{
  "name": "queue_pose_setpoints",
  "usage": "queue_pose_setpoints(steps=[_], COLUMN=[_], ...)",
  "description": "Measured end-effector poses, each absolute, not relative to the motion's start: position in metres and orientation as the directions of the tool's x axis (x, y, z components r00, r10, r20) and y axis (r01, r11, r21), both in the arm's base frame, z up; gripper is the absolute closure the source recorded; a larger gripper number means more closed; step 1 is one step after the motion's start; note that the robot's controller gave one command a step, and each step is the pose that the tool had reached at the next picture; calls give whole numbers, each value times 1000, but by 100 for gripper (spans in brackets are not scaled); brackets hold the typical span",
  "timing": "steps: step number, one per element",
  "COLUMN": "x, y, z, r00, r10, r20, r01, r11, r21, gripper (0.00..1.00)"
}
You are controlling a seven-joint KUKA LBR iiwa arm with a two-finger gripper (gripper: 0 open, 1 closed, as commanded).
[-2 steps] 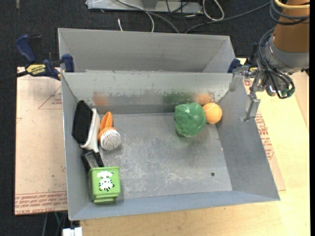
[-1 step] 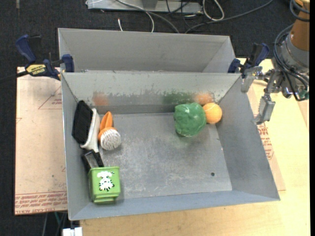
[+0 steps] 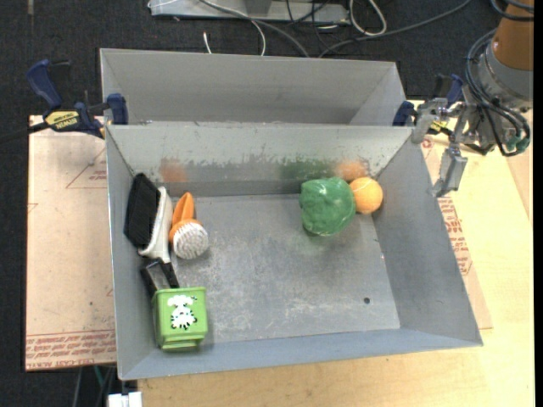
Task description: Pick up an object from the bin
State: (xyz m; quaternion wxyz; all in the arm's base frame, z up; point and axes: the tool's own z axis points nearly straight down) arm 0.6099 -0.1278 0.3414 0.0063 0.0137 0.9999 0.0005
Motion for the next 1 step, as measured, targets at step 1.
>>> queue_pose_setpoints(steps=[1], x=[604], y=[-125], z=[377], r00=[-999], r10=[-42], r20=[-7], r01=[-42], r11=[999], r21=[1], gripper=[0])
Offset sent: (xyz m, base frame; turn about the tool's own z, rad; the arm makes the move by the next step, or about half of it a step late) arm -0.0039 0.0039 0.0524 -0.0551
